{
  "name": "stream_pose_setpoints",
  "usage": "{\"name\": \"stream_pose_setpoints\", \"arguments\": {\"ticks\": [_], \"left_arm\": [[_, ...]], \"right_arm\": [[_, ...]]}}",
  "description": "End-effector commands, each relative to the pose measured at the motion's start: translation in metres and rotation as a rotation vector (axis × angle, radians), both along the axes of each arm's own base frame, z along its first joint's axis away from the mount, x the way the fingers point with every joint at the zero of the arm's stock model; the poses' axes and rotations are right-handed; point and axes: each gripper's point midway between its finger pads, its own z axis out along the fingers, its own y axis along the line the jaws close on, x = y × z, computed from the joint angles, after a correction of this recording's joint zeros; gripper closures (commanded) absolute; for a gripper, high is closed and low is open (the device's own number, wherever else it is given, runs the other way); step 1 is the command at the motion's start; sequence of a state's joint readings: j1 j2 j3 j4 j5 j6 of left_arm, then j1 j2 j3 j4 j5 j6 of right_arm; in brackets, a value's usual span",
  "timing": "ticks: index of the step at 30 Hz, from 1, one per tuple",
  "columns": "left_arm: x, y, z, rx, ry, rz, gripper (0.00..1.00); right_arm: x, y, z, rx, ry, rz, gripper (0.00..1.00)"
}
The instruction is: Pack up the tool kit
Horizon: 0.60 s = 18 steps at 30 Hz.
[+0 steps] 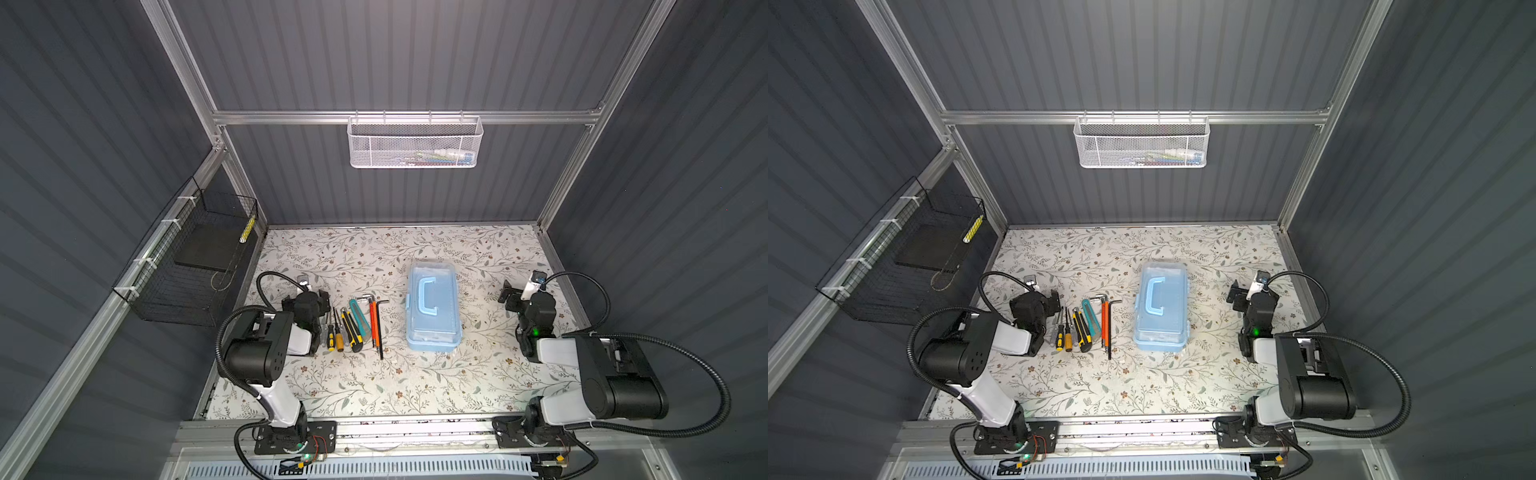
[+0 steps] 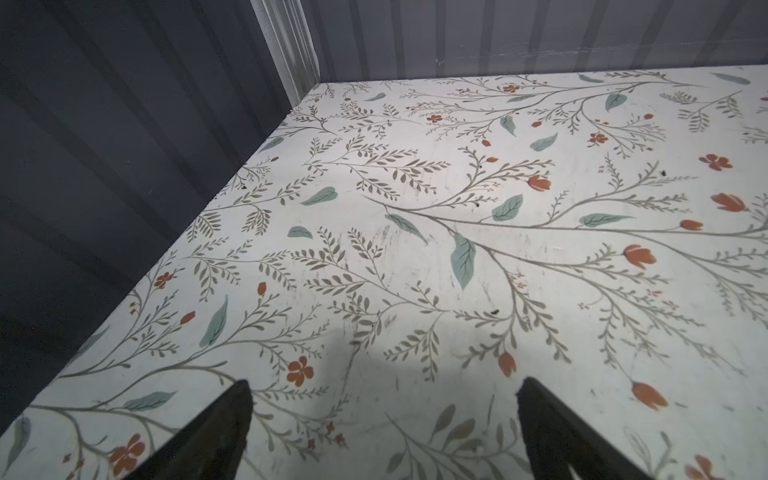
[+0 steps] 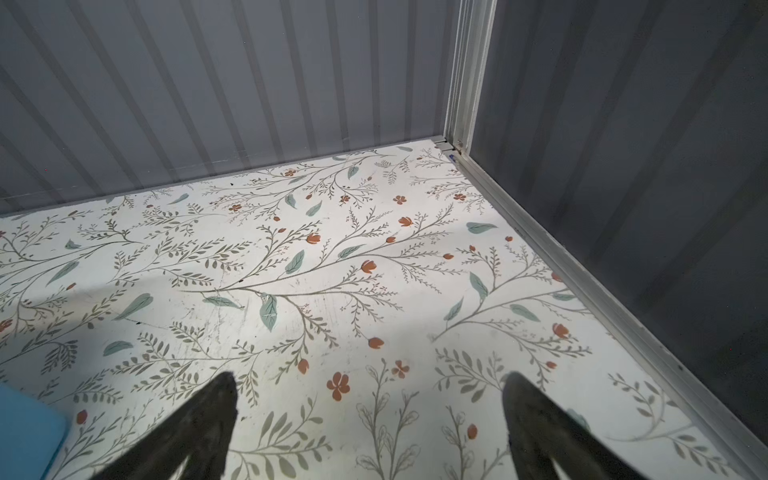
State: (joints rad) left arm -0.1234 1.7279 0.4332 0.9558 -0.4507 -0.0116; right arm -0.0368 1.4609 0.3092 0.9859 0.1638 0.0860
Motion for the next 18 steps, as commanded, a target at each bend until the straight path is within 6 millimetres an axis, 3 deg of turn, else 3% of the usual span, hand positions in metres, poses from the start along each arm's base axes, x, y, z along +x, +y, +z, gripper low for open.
{"name": "stream_pose_setpoints", "arguments": {"ticks": [1, 18], "left_arm": [[0.0067, -0.0023, 0.0099, -0.019, -0.031, -0.002, 0.0], [0.0066, -0.0023, 0.01, -0.019, -0.032, -0.002, 0.0]], "right_arm": [[0.0002, -0.0017, 0.0047, -0.002, -0.019, -0.006, 0.01], [0.0002, -0.0013, 0.0051, -0.002, -0.023, -0.006, 0.01]]}}
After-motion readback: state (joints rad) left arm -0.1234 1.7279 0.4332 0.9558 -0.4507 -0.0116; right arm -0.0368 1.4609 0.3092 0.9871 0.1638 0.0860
